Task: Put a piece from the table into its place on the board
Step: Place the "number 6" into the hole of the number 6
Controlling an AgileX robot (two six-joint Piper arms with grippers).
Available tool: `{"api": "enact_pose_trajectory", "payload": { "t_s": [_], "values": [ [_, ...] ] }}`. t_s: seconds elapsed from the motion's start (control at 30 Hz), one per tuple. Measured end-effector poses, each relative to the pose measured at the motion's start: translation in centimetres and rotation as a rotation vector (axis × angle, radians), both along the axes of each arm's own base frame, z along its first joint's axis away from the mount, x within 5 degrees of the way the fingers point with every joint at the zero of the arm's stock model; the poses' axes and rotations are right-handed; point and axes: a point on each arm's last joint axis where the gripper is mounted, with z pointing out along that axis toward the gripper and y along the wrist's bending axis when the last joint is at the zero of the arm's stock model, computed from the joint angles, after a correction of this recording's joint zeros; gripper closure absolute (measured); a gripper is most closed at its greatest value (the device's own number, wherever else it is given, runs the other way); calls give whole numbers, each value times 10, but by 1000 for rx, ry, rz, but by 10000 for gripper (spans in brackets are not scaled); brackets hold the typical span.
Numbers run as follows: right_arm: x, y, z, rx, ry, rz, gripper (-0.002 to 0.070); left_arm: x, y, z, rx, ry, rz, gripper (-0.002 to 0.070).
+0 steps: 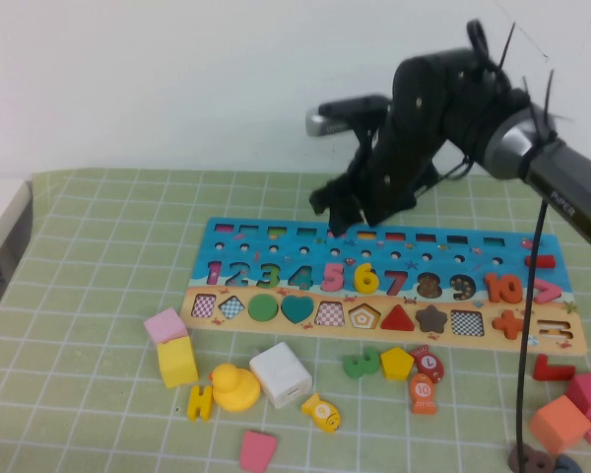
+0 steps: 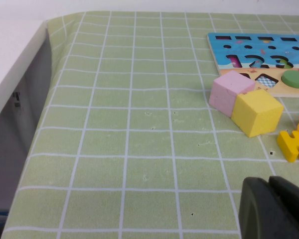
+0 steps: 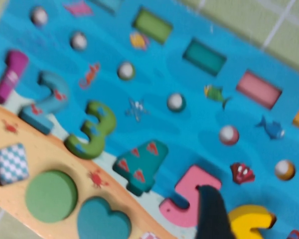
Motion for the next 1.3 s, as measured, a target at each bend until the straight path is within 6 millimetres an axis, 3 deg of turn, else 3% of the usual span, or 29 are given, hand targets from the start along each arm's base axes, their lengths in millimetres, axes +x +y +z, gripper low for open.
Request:
{"api": "enact_pose_trajectory", "payload": {
  "t_s": [0.1, 0.17, 0.27, 0.37, 0.87, 1.3],
  "values": [
    [1, 0, 9, 11, -22, 1, 333, 0, 0, 0, 0, 0, 0, 677],
    [0, 0, 8, 3, -6, 3, 435, 0, 0, 0, 0, 0, 0, 677],
    [0, 1, -6, -16, 34, 5, 591, 0, 0, 0, 0, 0, 0, 677],
    [2, 3, -22, -18, 72, 6, 652, 0, 0, 0, 0, 0, 0, 677],
    [5, 3, -45, -53, 104, 6, 676, 0, 0, 0, 0, 0, 0, 677],
    [5, 2, -46, -68, 104, 14, 676, 0, 0, 0, 8, -1, -2, 677]
  ]
}}
